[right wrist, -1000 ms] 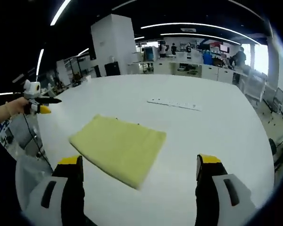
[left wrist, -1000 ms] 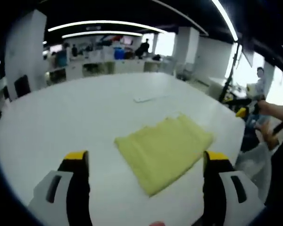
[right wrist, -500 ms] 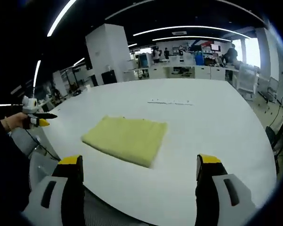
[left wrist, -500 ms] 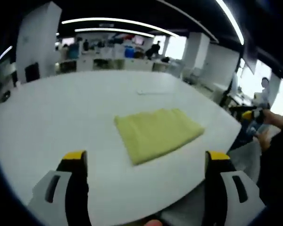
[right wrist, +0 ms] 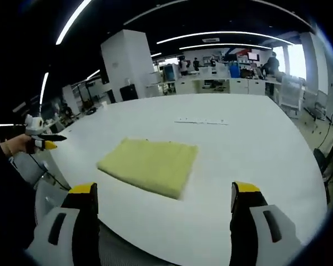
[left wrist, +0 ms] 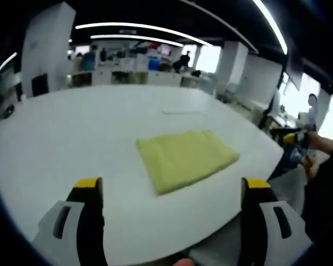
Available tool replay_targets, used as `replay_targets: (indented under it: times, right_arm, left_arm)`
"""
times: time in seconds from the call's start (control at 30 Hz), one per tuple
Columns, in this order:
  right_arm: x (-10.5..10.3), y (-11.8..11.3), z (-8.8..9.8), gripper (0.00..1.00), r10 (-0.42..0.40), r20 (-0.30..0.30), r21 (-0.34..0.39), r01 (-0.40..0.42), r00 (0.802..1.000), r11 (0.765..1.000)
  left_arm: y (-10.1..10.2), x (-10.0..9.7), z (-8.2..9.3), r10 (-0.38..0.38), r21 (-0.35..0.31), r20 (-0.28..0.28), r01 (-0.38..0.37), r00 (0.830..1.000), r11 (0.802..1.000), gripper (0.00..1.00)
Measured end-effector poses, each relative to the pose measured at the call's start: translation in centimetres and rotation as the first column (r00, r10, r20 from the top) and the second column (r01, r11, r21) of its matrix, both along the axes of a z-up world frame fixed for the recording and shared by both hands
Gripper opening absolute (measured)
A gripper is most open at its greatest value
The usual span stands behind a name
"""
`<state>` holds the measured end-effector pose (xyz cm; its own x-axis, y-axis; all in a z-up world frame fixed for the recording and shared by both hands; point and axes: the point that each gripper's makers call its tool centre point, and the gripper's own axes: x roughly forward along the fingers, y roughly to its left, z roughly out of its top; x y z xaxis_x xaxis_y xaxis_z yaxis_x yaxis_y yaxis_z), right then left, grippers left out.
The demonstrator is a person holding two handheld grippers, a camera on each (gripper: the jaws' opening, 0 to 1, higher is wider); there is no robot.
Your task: Fold the garment on the visible template until the final outline fits inside the template.
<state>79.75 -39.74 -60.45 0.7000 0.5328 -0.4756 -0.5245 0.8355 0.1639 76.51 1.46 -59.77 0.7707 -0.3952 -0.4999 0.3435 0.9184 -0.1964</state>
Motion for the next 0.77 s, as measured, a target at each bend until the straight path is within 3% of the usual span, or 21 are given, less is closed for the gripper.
replay_targets:
  times: [0.77]
  right_arm:
    - [-0.48, -0.85, -0.47, 1.0, -0.018, -0.005, -0.001, 0.018, 1.0, 1.0]
  left_arm:
    - [-0.58, -0.24, -0.39, -0.019, 0.003, -0.016, 0.019, 1.0, 1.0, 0.98]
